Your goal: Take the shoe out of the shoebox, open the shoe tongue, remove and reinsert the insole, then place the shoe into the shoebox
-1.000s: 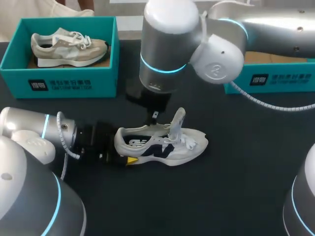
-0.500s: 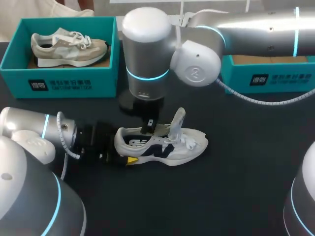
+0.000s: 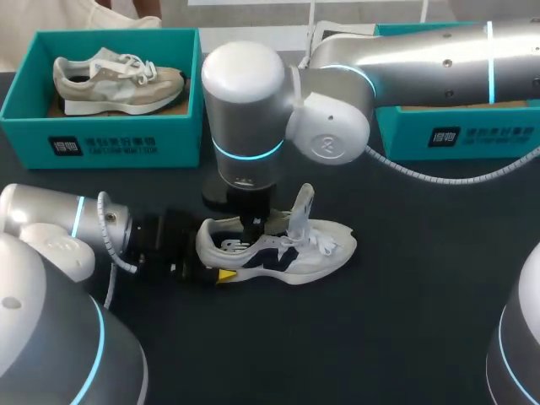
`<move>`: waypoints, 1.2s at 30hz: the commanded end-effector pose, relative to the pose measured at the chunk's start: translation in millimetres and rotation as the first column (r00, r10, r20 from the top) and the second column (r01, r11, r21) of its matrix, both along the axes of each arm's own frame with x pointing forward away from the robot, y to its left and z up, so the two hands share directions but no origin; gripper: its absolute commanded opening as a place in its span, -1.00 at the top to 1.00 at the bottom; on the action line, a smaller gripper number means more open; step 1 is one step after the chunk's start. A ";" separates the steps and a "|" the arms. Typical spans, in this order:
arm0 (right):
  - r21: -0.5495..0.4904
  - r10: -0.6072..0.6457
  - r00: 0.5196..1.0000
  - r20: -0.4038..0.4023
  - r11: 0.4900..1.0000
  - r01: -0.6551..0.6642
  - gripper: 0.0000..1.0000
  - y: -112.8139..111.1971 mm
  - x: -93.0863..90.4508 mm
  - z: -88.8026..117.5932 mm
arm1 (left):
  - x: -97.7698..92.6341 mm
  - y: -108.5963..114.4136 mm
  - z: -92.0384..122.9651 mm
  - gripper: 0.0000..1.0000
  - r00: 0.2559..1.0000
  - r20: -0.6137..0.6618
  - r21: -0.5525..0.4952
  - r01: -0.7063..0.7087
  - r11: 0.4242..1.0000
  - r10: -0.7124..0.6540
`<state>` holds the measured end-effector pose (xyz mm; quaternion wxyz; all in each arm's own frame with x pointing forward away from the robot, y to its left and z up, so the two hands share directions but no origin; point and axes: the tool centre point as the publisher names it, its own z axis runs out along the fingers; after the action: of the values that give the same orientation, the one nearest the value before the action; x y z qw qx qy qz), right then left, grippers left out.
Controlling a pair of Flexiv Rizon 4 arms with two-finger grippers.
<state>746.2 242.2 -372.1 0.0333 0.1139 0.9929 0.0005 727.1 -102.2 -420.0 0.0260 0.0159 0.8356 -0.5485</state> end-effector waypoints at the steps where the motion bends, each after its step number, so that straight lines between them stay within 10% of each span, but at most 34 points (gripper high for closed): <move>1: 0.007 0.002 1.000 0.011 1.000 -0.002 0.33 -2.7 3.4 -4.0 | -0.7 -1.2 -2.8 1.00 1.000 0.000 0.001 0.000 1.000 0.000; 15: 0.061 0.044 0.999 -0.033 0.997 -0.041 0.35 6.6 5.0 -43.1 | -0.7 -1.2 -2.8 1.00 1.000 0.000 0.001 0.000 1.000 0.000; 19: 0.074 0.021 0.998 -0.059 0.997 -0.016 1.00 10.9 -7.9 -48.8 | -0.7 -1.2 -2.8 1.00 1.000 0.000 0.001 0.000 1.000 0.000; 21: 0.075 0.004 0.998 -0.066 0.997 0.001 1.00 11.2 -14.2 -49.6 | -0.7 -1.2 -2.8 1.00 1.000 0.000 0.001 0.000 1.000 0.000; 36: 0.103 -0.166 0.983 0.075 0.982 0.158 1.00 -8.9 -28.5 2.4 | -0.7 -1.2 -2.8 1.00 1.000 0.000 0.001 0.000 1.000 0.000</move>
<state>727.4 245.7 -390.5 0.0441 0.1928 0.9789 0.0518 726.0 -101.9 -420.2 0.0255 0.0166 0.8355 -0.5487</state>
